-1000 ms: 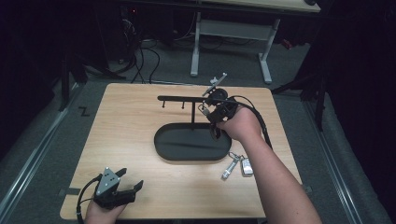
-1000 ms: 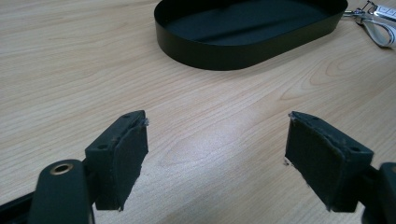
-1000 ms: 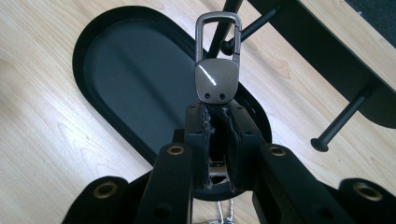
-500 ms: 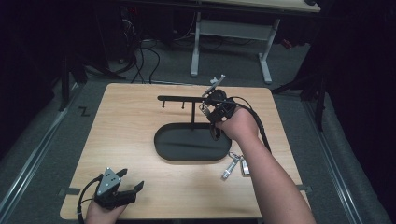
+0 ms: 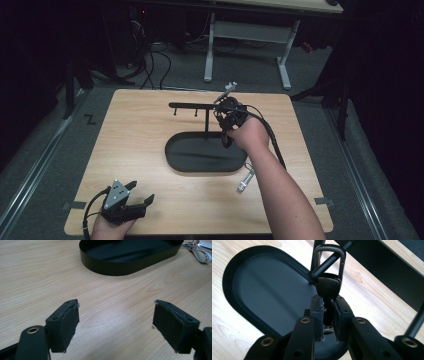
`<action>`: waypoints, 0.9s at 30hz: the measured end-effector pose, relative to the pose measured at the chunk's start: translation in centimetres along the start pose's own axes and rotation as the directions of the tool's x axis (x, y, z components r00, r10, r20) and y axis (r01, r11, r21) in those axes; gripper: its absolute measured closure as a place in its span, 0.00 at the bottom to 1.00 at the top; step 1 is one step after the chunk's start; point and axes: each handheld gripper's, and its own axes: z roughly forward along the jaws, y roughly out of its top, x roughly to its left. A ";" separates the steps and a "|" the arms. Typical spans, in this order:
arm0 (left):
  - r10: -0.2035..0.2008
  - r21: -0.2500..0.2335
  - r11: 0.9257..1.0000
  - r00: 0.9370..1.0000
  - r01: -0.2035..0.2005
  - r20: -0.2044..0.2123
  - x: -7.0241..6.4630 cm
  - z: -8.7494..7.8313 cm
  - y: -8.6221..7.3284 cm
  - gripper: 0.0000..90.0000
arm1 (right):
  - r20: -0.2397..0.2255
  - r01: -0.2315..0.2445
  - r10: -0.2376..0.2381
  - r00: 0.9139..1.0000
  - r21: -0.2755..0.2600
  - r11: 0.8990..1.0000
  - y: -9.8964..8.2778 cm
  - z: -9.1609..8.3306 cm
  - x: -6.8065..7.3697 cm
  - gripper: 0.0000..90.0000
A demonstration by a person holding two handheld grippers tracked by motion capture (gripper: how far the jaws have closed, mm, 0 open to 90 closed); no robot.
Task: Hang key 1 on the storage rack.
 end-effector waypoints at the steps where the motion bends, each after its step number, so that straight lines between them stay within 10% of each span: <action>1: -0.001 -0.002 1.000 1.000 0.001 0.000 0.0 0.0 0.0 0.24 | 0.001 0.006 -0.006 1.000 -0.006 1.000 0.0 0.1 0.0 0.88; 27: 0.005 0.010 1.000 1.000 -0.005 0.008 -0.2 0.5 0.0 0.24 | -0.047 -0.005 0.003 0.999 -0.036 0.999 -3.9 -1.5 0.4 0.75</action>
